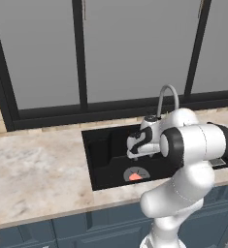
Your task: Pick up the bar soap and bar soap from the sink, and place them back in the cabinet, and close the cabinet door.
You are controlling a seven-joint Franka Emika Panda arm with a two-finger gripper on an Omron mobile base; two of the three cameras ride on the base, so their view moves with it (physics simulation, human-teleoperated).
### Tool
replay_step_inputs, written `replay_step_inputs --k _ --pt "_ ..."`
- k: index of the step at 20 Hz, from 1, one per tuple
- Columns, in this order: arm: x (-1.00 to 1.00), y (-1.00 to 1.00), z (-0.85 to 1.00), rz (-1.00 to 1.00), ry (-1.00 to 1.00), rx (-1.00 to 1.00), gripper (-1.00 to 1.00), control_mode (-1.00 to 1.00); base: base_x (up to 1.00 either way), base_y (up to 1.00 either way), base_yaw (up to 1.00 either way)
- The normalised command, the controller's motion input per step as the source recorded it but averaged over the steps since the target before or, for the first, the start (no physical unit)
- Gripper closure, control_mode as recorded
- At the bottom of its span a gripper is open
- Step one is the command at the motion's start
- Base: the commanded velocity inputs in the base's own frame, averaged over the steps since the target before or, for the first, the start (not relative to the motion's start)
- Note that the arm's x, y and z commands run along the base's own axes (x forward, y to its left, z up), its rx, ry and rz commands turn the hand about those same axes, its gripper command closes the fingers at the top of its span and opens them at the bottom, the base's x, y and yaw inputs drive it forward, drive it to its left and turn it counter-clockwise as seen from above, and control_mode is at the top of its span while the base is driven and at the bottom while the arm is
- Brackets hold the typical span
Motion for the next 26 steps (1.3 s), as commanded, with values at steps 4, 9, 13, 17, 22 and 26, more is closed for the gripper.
replay_step_inputs --k 4,9,13,17,22,26 --pt "0.15 0.0 -0.27 0.0 0.0 -0.03 -1.0 -1.0 0.0 0.0 0.0" --pt "0.15 0.0 -0.29 0.0 0.0 -0.04 -1.0 -1.0 0.0 0.0 0.0" --pt "0.14 0.0 -0.29 0.0 0.0 -0.03 -1.0 -1.0 0.0 0.0 0.0" --pt "0.1 0.0 -0.23 0.0 0.01 -0.02 -1.0 -1.0 0.0 0.0 0.0" --pt "0.09 0.02 -0.2 0.0 0.03 -0.01 -1.0 -1.0 0.0 0.0 0.0" --pt "0.09 0.03 -0.17 0.0 0.01 -0.01 -1.0 -1.0 0.0 0.0 0.0"
